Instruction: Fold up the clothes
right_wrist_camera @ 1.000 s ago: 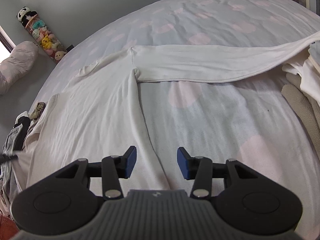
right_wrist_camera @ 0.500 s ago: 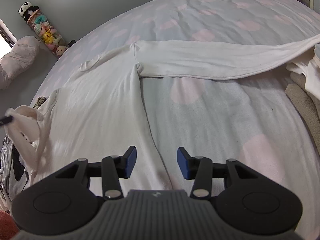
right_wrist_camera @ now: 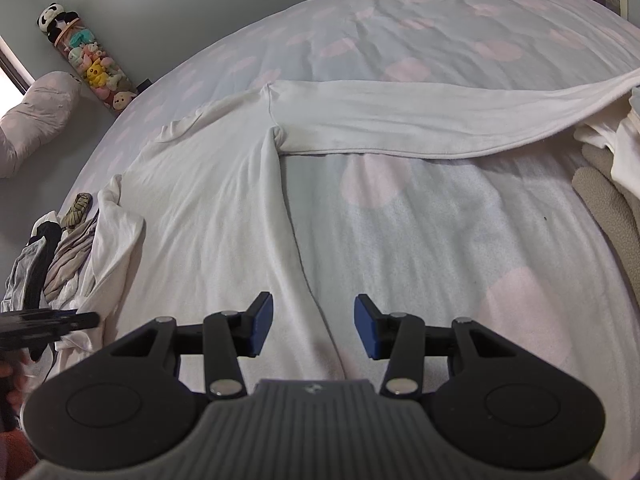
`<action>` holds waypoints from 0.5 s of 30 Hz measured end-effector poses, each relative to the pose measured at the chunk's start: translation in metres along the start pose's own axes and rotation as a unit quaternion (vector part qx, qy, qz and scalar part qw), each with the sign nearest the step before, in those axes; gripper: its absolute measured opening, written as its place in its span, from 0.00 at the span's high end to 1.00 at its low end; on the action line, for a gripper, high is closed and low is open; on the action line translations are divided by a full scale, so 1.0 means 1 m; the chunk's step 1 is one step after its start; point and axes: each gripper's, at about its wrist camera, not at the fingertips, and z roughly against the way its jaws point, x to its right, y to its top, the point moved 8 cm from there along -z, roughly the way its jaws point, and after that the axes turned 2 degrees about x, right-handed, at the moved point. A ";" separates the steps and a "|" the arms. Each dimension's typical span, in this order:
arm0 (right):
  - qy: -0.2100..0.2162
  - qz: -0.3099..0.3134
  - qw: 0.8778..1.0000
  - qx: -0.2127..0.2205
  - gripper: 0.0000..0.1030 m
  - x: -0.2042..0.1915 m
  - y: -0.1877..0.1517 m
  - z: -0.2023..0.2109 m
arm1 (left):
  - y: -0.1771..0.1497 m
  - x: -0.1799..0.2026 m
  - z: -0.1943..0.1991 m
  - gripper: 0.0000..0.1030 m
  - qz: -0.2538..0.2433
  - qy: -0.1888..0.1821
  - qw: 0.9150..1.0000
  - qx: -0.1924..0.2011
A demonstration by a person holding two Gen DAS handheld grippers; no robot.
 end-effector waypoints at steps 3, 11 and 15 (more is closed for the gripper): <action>0.002 0.001 1.000 0.001 0.53 0.001 0.000 0.001 | 0.012 -0.023 0.023 0.54 -0.004 0.037 0.999 0.020; 0.003 0.003 1.000 0.003 0.52 0.000 0.000 0.003 | -0.018 -0.098 0.022 0.47 0.075 0.105 0.991 -0.024; 0.004 0.006 1.000 0.000 0.51 -0.001 0.000 0.002 | -0.035 -0.115 0.007 0.47 0.138 0.087 0.986 -0.041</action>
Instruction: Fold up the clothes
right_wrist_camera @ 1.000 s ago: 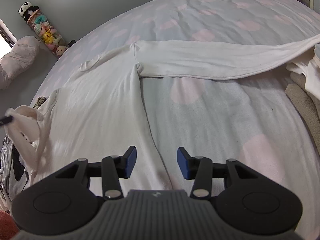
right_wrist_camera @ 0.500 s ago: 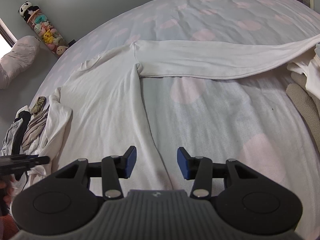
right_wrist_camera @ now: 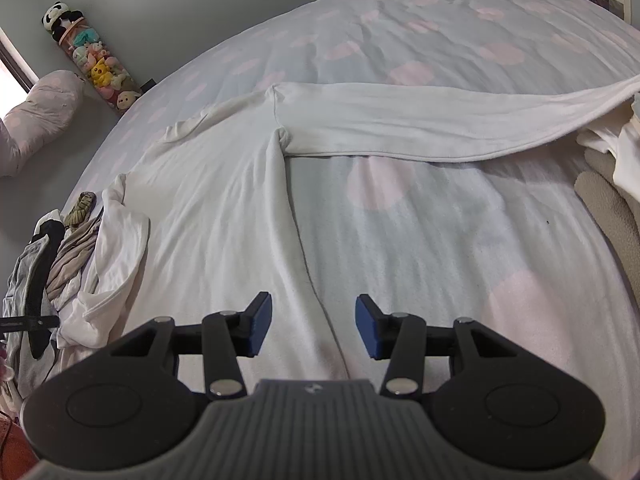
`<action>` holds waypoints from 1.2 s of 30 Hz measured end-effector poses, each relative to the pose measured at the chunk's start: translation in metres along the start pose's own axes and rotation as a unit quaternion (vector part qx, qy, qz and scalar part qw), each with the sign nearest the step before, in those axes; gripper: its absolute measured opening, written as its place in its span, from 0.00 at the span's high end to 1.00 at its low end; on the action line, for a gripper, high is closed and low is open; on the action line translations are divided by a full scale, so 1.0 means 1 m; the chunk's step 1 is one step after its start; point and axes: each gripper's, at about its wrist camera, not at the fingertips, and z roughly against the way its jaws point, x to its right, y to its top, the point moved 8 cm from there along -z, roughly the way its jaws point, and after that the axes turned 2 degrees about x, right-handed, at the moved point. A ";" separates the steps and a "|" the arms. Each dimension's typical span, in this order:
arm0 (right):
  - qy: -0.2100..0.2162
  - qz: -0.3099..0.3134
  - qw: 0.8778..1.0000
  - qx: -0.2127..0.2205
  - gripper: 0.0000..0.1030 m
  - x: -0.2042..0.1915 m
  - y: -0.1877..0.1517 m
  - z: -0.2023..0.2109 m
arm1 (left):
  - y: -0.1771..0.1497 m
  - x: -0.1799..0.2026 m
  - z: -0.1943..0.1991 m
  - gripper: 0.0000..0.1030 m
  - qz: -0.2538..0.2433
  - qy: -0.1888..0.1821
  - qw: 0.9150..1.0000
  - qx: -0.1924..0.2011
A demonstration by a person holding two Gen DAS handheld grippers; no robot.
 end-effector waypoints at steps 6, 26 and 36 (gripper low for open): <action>0.001 -0.002 1.000 -0.004 0.50 0.000 -0.001 -0.001 | 0.003 0.017 -0.001 0.82 -0.023 -0.017 0.999 0.020; 0.005 0.004 1.000 -0.015 0.46 -0.002 -0.001 -0.004 | 0.022 0.022 -0.009 0.58 -0.072 0.015 0.996 0.044; 0.003 0.005 1.000 -0.023 0.46 -0.002 -0.002 -0.009 | 0.021 0.017 -0.031 0.84 -0.044 -0.010 0.998 0.049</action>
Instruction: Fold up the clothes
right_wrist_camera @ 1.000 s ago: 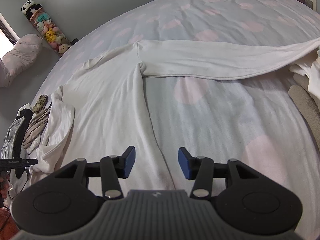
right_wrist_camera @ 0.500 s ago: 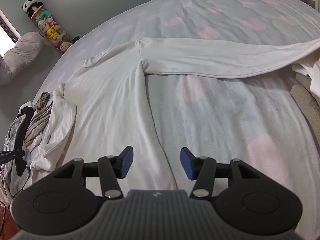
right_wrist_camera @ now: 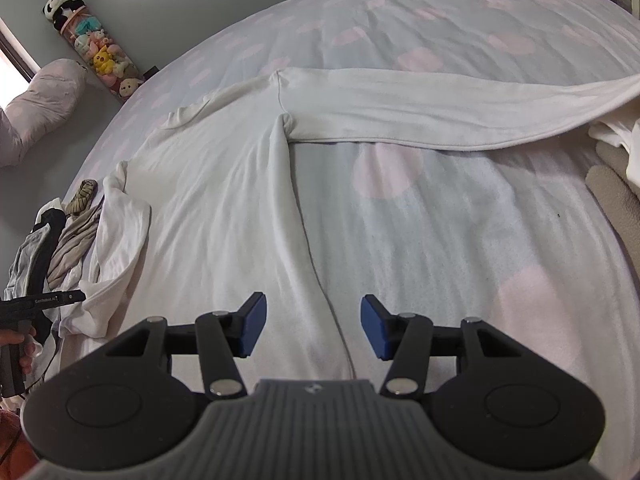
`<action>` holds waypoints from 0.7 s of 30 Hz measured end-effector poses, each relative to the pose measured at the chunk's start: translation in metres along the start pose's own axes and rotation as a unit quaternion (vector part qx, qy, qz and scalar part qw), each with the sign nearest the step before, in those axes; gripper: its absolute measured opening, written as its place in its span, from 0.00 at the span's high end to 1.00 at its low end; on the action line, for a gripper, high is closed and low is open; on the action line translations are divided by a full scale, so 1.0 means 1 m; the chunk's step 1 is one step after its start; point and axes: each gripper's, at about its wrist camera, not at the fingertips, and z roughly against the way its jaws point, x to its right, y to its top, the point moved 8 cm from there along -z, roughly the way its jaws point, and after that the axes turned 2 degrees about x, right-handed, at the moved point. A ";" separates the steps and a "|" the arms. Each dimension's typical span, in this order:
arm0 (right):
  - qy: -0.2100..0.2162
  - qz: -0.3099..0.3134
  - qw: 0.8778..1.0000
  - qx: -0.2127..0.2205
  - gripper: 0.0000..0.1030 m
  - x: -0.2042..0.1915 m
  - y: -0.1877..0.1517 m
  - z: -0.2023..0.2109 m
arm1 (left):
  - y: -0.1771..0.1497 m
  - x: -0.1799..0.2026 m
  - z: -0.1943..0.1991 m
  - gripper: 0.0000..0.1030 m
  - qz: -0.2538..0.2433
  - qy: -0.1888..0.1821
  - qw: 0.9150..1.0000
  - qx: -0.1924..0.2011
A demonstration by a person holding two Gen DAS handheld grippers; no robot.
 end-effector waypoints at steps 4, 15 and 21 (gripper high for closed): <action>-0.002 0.002 1.000 -0.001 0.46 0.000 0.000 0.000 | 0.005 0.015 0.025 0.97 -0.016 -0.028 0.999 0.017; -0.001 0.001 1.000 -0.002 0.46 0.000 0.000 0.001 | -0.024 0.080 0.107 0.97 -0.106 -0.146 0.983 -0.020; 0.003 0.000 1.000 0.001 0.45 0.000 -0.001 0.002 | -0.072 0.108 0.112 0.97 -0.180 -0.168 0.964 -0.098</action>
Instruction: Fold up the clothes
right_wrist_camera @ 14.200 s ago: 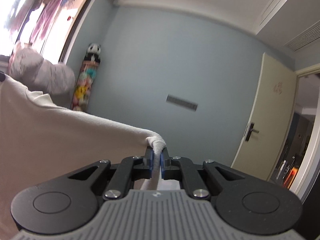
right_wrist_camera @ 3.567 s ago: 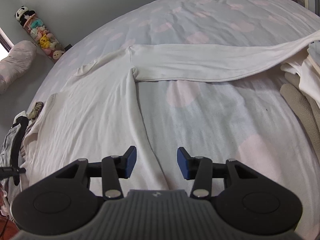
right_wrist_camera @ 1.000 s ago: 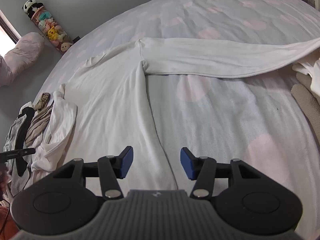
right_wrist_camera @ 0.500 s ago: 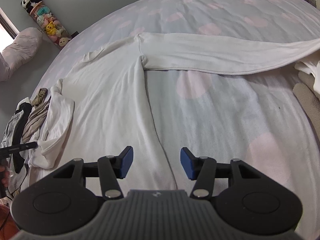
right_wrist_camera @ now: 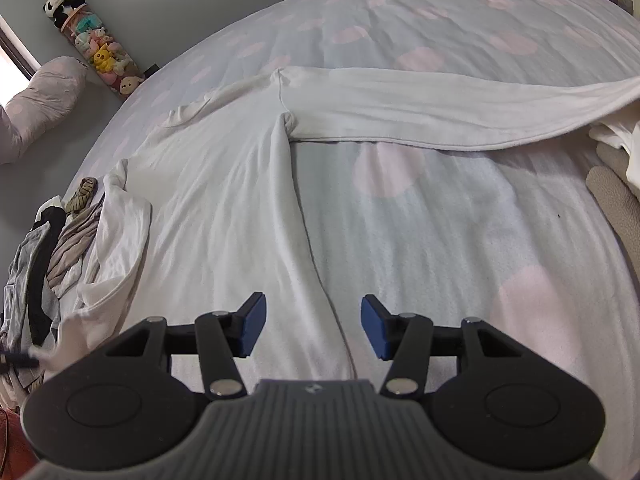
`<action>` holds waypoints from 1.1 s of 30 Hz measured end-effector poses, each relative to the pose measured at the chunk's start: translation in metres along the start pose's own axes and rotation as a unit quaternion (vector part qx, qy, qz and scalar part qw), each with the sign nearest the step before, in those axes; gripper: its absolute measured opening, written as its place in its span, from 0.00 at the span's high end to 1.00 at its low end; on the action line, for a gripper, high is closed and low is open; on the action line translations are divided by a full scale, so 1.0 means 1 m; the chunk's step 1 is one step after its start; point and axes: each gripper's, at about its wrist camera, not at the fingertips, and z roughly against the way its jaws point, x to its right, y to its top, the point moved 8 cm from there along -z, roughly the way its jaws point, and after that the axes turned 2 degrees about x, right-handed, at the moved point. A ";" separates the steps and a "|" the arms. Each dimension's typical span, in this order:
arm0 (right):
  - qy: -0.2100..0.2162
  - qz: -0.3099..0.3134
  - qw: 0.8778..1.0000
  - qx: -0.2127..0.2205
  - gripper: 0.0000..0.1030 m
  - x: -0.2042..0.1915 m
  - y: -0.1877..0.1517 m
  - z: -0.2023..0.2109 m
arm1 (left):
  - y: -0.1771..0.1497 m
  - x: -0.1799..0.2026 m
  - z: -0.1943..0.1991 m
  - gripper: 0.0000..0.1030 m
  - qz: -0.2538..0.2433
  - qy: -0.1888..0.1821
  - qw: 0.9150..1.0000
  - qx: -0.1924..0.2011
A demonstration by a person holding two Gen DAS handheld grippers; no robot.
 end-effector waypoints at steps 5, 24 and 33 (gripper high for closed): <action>0.003 -0.002 1.000 0.002 0.44 0.000 0.000 0.001 | -0.017 0.016 -0.009 0.97 -0.014 -0.015 0.999 -0.029; 0.012 -0.005 1.000 0.002 0.43 -0.001 0.001 0.001 | -0.012 -0.072 -0.047 0.82 0.036 0.127 0.987 -0.090; 0.011 -0.004 1.000 -0.001 0.42 -0.001 0.001 0.000 | 0.020 -0.071 0.018 0.98 0.055 0.109 0.992 -0.012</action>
